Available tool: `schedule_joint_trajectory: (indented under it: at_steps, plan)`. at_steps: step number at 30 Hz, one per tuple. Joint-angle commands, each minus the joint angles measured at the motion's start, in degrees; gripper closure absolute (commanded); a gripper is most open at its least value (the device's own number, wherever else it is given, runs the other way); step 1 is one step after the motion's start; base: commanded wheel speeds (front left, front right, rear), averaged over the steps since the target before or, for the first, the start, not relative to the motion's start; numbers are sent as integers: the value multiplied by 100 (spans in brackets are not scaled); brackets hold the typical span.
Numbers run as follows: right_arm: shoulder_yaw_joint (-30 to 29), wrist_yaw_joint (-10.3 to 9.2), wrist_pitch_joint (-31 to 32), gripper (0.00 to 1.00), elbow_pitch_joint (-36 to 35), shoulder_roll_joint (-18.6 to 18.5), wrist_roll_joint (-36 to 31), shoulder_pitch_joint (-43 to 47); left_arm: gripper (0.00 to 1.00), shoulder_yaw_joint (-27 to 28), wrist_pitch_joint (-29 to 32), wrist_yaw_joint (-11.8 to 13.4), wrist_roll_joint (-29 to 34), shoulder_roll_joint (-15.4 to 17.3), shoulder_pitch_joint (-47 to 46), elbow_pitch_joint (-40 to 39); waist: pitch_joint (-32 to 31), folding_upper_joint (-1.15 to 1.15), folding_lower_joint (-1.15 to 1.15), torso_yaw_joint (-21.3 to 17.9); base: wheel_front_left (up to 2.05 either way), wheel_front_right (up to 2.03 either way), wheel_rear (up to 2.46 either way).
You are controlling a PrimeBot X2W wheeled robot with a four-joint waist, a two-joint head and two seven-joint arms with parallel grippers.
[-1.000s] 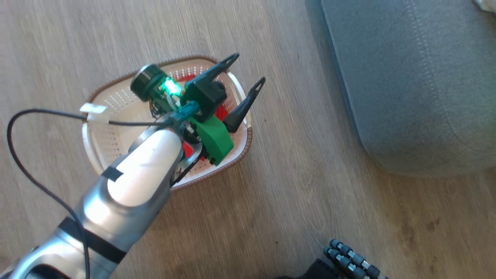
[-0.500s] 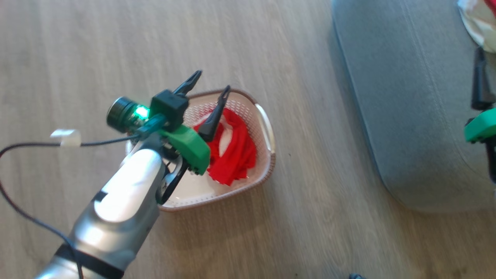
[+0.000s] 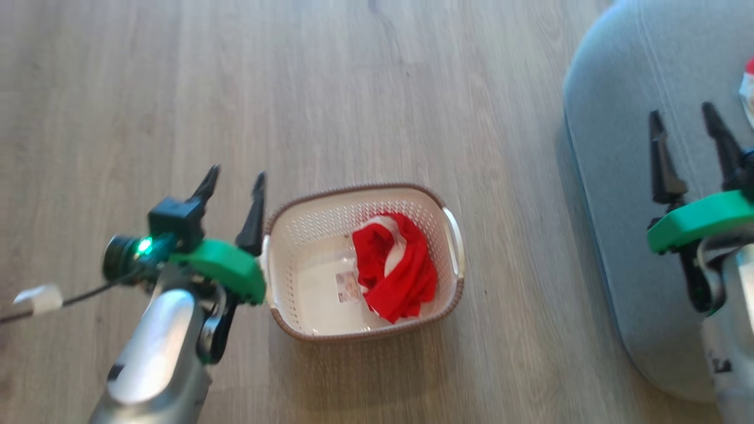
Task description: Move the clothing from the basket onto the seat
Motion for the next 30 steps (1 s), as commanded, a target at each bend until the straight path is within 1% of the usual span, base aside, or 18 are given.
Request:
schedule_joint_trajectory:
  at_steps: [1, 9, 12, 16, 22, 30]
  plan:
    - [104, -1, -53, 0, -197, -31, 47, 14, 0, 261, -54, 20, 46, 91, -114, -210, -153, 0, 1, 123, 0, 0, 0]
    - [269, -1, -53, 0, -161, 237, 117, 328, 0, 1168, -54, 66, 337, -8, 607, -370, -555, 0, 1, 206, 0, 0, 0]
    - [333, -1, -53, 0, -87, 328, 130, 467, 0, 1404, -54, 33, 470, -77, 843, -406, -683, 0, 1, 204, 0, 0, 0]
    - [461, -1, -53, 0, -35, 442, 62, 670, 0, 1739, -54, 50, 626, -191, 1142, -513, -838, 0, 1, 172, 0, 0, 0]
    - [565, -1, -53, 0, 4, 622, 77, 919, 0, 2129, -54, 69, 865, -362, 1549, -693, -993, 0, 1, 151, 0, 0, 0]
    - [662, -1, -53, 0, -70, 807, 90, 1166, 0, 2433, -54, -9, 1092, -515, 1907, -969, -1095, 0, 1, 197, 0, 0, 0]
